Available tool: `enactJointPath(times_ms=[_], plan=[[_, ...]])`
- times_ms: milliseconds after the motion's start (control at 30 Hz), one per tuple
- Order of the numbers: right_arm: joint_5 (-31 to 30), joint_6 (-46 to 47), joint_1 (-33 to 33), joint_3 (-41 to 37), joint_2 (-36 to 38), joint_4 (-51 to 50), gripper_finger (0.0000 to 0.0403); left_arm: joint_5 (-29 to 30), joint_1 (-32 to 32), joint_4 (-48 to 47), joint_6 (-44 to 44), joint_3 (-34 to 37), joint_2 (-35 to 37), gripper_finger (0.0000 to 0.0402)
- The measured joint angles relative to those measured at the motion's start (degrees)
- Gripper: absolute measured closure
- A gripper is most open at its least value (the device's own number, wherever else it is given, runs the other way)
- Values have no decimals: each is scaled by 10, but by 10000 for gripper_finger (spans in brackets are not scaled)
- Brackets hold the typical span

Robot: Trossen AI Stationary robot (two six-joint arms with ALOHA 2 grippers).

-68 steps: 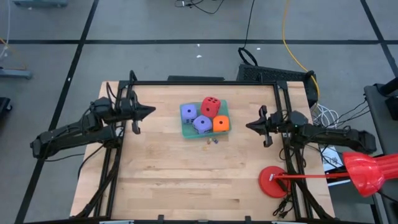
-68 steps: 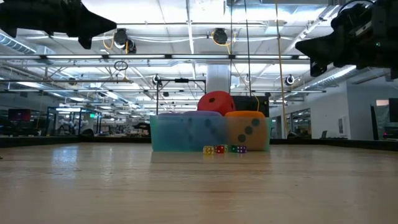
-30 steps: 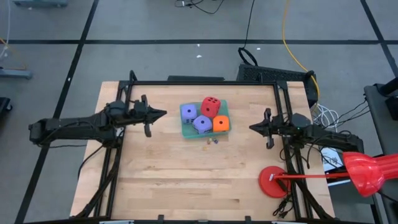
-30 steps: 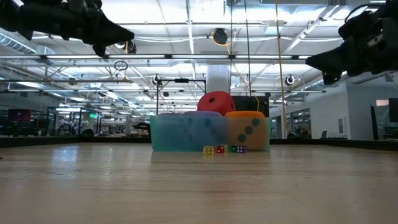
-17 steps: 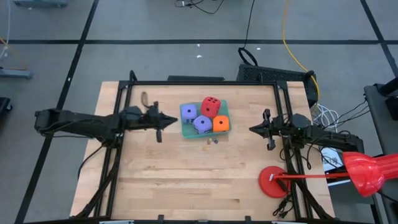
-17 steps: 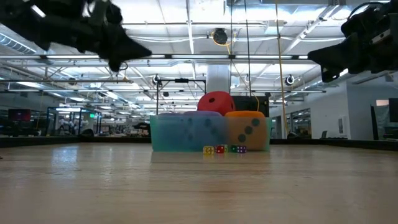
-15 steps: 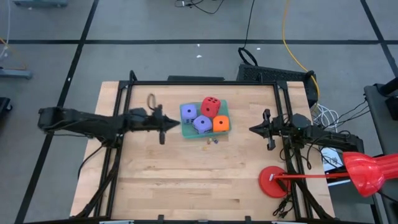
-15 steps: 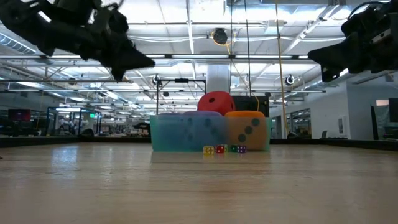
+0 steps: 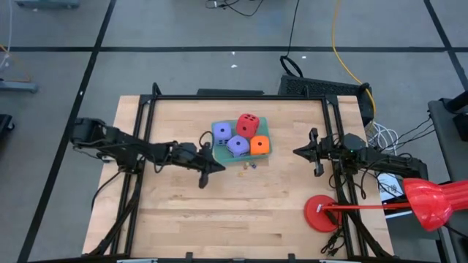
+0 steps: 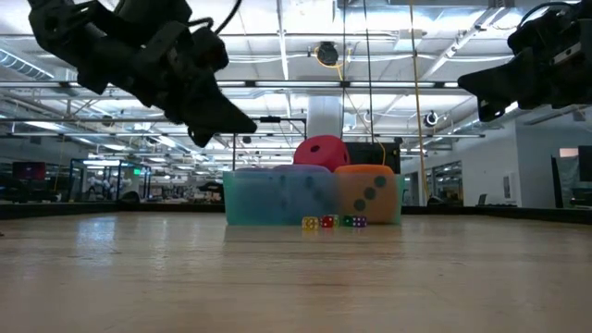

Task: Pick & Place Dice
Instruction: Adjust the basket, then put the small orange dice into the basket

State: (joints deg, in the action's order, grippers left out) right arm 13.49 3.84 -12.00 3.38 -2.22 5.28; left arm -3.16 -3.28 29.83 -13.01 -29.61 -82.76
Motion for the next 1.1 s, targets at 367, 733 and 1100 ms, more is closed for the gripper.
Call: enactJointPath(times_ms=[367,733,1100], plan=[[-1,0,0,0,0,2,403,41,10,-49,-56,-44,-98,400],[0,0,0,0,0,1,403,49,59,-79,-52,-92,-164,396],[1,0,0,-1,0,0,399,26,23,-62,39,-107,-154,393]])
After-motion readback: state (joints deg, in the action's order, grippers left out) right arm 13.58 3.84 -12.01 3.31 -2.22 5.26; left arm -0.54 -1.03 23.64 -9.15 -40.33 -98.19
